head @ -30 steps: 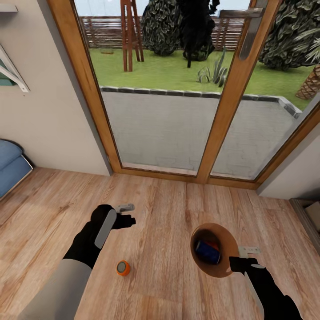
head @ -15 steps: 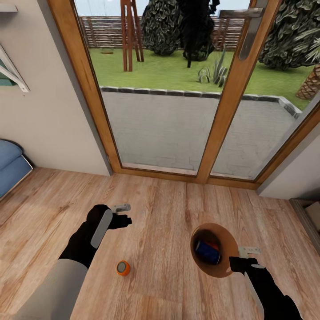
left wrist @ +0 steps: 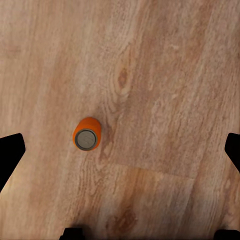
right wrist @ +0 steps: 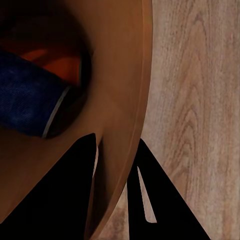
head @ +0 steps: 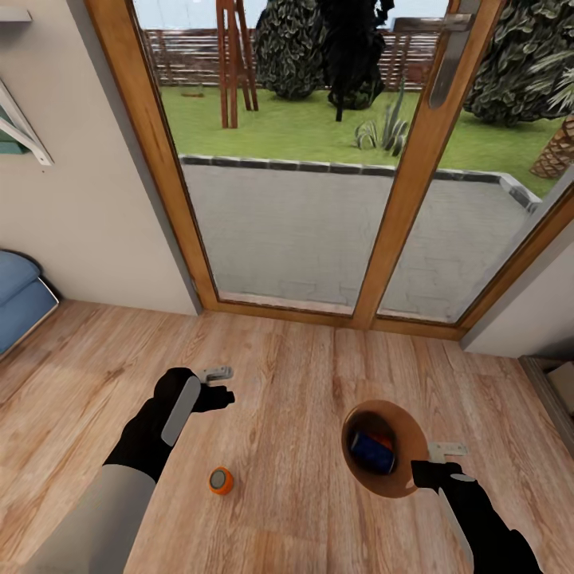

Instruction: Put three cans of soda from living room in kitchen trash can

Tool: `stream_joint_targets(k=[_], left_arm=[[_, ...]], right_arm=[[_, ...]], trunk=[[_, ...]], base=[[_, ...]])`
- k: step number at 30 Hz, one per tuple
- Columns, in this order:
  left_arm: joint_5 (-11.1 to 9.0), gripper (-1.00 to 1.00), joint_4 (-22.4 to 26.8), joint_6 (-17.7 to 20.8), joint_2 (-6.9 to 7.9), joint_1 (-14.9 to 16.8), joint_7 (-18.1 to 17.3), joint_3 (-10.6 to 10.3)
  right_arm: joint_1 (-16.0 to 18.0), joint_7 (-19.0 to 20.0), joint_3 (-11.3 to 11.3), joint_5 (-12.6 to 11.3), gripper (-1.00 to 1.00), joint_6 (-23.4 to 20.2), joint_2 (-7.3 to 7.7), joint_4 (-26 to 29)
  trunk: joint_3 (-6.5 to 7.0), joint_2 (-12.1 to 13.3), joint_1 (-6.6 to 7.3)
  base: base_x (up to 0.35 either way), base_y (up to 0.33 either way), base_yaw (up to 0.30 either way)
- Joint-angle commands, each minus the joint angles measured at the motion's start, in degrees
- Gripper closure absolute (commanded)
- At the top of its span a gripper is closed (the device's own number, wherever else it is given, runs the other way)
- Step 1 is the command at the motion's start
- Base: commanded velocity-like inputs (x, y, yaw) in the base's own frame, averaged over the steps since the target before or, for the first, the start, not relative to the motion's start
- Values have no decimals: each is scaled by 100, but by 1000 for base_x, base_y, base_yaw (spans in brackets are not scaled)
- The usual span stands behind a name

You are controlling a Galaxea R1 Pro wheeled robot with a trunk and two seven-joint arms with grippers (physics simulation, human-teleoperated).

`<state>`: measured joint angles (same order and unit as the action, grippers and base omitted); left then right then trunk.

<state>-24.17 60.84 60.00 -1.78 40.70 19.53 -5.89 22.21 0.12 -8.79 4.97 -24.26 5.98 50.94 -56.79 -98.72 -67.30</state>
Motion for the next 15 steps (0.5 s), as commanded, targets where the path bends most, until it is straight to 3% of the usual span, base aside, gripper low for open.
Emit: stream_joint_targets(k=[1, 12, 15], left_arm=[[0, -100, 0, 0, 0, 0, -1, 0], [-7, -100, -9, 0, 2, 0, -2, 0], [1, -100, -13, -49, 99, 15, -28, 18]], right_arm=[[2, 23, 0, -22, 100, -3, 0, 4], [2, 31, 0, -13, 100, 26, 0, 10], [-103, 66, 104, -11, 100, 121, -89, 72]], trunk=[[0, 0, 0], [0, 0, 0], [0, -1, 0]], base=[[0, 0, 0], [0, 0, 0], [0, 0, 0]])
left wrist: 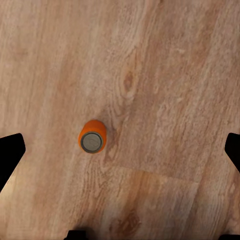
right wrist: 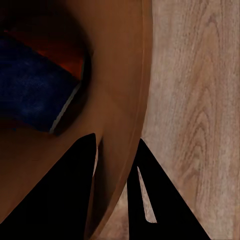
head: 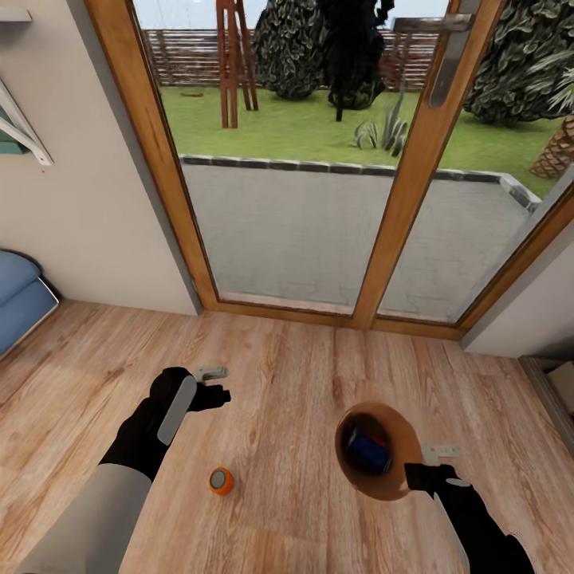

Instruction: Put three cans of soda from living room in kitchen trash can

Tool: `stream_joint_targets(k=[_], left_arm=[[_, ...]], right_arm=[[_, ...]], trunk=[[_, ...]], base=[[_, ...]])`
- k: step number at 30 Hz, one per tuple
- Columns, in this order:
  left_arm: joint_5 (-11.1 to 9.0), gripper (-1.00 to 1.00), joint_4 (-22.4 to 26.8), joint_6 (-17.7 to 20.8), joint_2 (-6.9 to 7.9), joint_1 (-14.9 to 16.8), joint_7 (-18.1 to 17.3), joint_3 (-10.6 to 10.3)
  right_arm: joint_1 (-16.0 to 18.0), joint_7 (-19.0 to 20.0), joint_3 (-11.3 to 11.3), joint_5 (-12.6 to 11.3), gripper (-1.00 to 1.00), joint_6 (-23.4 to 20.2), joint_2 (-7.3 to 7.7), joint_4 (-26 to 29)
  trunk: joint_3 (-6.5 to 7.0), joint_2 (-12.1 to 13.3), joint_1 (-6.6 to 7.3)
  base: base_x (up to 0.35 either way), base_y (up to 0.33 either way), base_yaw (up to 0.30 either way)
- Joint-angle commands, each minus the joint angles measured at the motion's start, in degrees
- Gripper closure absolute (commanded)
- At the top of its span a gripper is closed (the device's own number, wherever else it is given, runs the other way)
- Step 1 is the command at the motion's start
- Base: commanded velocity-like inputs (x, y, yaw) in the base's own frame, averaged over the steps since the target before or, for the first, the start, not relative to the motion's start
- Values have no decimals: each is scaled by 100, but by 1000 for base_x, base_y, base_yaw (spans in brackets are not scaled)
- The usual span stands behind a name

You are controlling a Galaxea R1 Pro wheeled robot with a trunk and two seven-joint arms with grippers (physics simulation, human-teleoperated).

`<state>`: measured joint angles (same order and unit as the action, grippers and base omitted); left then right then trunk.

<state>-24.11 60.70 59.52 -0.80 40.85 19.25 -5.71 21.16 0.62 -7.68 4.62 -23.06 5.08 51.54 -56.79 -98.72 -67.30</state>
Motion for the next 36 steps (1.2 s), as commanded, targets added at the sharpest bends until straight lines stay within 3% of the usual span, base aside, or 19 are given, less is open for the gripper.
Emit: stream_joint_targets(k=[1, 9, 19, 27, 28, 32, 36], left_arm=[[-5, -100, 0, -1, 1, -1, 0, 0], [-5, -100, 0, -1, 1, -1, 0, 0], [-5, -100, 1, 2, 1, 0, 0, 0], [-2, -100, -4, -257, 61, -57, 8, -8], [0, -100, -4, -337, 62, -58, 8, -8], [-4, -100, 1, -340, 61, -53, 14, -9], [-5, -100, 29, -329, 57, -52, -1, -9]], right_arm=[[-33, 32, 34, -14, 100, 33, 0, 33], [-57, 78, 313, -14, 100, 288, 0, 248], [-58, 78, 283, -14, 100, 606, 2, 287], [183, 18, 573, -3, 100, 439, -260, 479], [465, -8, 1193, 2, 100, -1740, -686, 3384], [473, -184, 1209, 3, 100, -2481, -863, 3676], [481, -343, 1211, -5, 100, -2918, -931, 3786]], trunk=[[1, 0, 0], [1, 0, 0], [1, 0, 0], [1, 0, 0], [1, 0, 0], [1, 0, 0], [1, 0, 0]], base=[[0, 0, 0], [0, 0, 0], [0, 0, 0], [0, 0, 0], [0, 0, 0], [0, 0, 0], [0, 0, 0]])
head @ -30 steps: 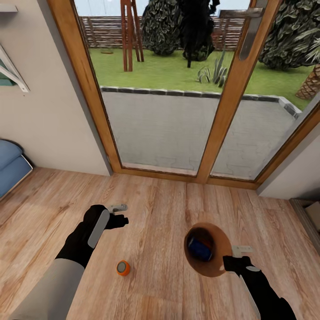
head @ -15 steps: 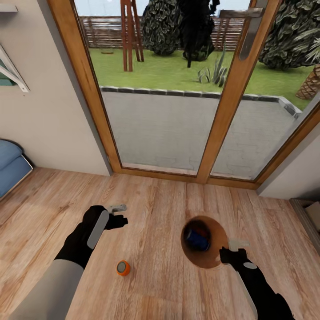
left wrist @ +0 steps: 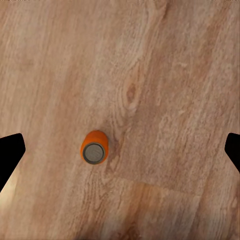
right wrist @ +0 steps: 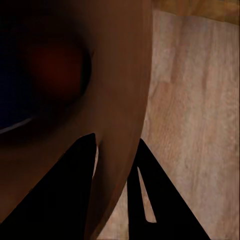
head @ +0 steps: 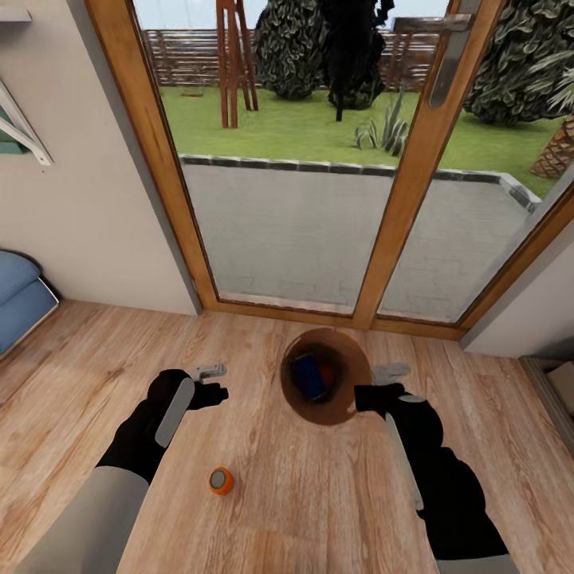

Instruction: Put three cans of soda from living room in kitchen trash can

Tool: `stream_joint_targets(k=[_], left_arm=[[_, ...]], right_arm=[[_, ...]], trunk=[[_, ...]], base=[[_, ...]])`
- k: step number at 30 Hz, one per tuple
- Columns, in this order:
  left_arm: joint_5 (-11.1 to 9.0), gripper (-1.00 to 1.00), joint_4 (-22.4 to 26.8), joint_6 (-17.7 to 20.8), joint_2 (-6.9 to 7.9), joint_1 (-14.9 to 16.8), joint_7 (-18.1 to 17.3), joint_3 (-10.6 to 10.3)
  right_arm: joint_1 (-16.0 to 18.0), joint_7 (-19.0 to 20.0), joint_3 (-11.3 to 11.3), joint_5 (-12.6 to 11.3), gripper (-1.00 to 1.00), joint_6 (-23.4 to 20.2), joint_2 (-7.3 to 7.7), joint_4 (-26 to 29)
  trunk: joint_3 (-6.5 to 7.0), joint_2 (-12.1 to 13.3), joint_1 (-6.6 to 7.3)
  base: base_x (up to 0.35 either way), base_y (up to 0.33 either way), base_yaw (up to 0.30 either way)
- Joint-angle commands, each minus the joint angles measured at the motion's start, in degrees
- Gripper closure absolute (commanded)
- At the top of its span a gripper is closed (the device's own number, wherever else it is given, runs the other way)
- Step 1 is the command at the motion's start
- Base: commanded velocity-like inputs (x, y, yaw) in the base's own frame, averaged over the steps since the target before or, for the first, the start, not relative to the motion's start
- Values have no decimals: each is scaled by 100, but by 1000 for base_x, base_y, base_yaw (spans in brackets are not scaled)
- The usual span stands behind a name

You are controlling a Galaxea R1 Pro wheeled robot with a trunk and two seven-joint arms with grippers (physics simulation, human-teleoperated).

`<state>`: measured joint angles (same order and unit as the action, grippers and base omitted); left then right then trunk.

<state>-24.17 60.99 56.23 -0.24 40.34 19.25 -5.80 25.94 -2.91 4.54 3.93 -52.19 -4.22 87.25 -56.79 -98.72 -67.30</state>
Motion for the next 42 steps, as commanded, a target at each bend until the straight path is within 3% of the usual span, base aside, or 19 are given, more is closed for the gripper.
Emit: stream_joint_targets(k=[1, 7, 11, 28, 30, 42], left_arm=[[0, -100, 0, 2, 0, 0, -2, 0], [6, -100, -24, -9, 2, 0, 20, -3], [8, -100, -31, -18, -2, 0, 23, -7], [9, -100, -34, -42, 13, -10, 9, -3], [9, -100, -34, -42, 21, -15, 4, -1], [12, -100, -34, -228, 56, -30, -8, 8]], right_arm=[[5, -5, -12, 61, 100, -51, -8, 225], [41, -66, -64, 55, 100, -641, -19, 265], [43, -68, -170, 57, 100, -749, -11, 272], [34, -68, -470, 68, 100, -778, 55, 275], [29, -62, -627, 90, 100, -770, 66, 275], [25, -44, -698, 99, 100, -767, 247, 275]], trunk=[[1, 0, 0], [1, 0, 0], [1, 0, 0], [1, 0, 0], [1, 0, 0], [1, 0, 0]], base=[[0, 0, 0], [0, 0, 0], [0, 0, 0], [0, 0, 0], [0, 0, 0], [0, 0, 0]])
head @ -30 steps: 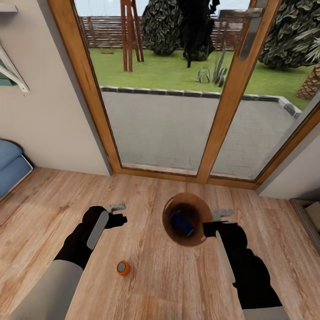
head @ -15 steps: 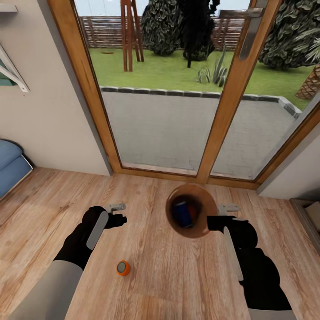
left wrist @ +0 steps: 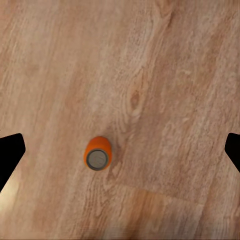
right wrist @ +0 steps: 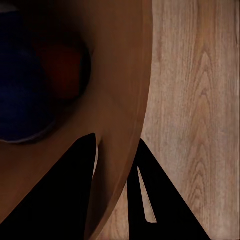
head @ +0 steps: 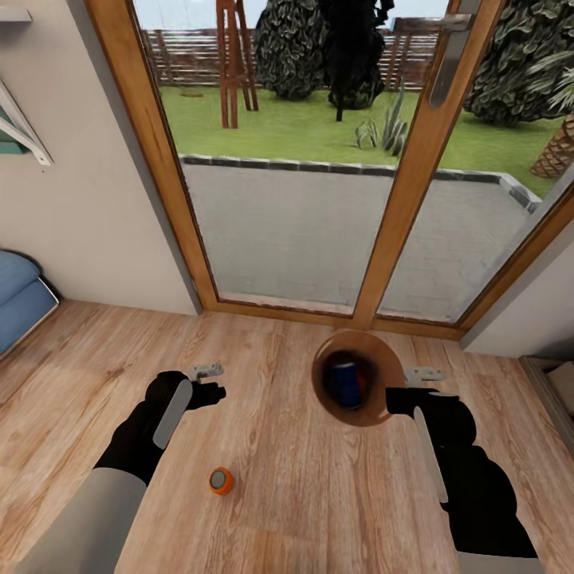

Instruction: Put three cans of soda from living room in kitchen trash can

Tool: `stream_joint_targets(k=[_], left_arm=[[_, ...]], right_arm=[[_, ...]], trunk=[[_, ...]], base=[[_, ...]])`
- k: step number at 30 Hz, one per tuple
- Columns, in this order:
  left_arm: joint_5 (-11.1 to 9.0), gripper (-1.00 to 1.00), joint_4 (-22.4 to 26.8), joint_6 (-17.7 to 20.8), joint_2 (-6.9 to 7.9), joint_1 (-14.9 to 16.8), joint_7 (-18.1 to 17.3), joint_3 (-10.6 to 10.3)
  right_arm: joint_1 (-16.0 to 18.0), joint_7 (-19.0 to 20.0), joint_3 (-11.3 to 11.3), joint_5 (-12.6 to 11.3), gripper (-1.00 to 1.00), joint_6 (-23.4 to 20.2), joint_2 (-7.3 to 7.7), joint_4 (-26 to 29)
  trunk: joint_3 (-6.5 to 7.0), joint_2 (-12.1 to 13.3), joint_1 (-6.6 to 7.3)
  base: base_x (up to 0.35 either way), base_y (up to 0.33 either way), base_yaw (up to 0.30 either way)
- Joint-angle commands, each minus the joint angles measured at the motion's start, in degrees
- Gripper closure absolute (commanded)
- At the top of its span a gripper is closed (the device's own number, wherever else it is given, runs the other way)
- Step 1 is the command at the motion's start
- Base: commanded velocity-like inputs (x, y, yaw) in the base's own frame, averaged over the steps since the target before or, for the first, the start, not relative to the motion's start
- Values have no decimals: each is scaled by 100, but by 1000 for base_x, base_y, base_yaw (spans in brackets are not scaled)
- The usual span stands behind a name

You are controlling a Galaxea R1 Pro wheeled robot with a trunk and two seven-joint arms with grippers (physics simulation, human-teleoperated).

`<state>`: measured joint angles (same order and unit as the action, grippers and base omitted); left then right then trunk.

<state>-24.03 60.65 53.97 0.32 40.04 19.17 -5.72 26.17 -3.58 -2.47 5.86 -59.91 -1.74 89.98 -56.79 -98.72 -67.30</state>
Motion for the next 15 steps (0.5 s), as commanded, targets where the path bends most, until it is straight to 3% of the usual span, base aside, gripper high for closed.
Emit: stream_joint_targets(k=[1, 6, 15], left_arm=[[-2, -100, -4, -67, 62, -21, -1, -4], [2, -100, -15, -301, 197, -152, -8, -7], [11, -100, -140, -585, 229, -291, -3, -16]], right_arm=[[2, 23, 2, -92, 100, 6, 8, 2], [2, 24, 1, -87, 100, 6, 15, 2], [2, 3, 1, -85, 100, 7, 16, 4]], trunk=[[1, 0, 0], [1, 0, 0], [1, 0, 0]], base=[[0, 0, 0], [0, 0, 0], [0, 0, 0]])
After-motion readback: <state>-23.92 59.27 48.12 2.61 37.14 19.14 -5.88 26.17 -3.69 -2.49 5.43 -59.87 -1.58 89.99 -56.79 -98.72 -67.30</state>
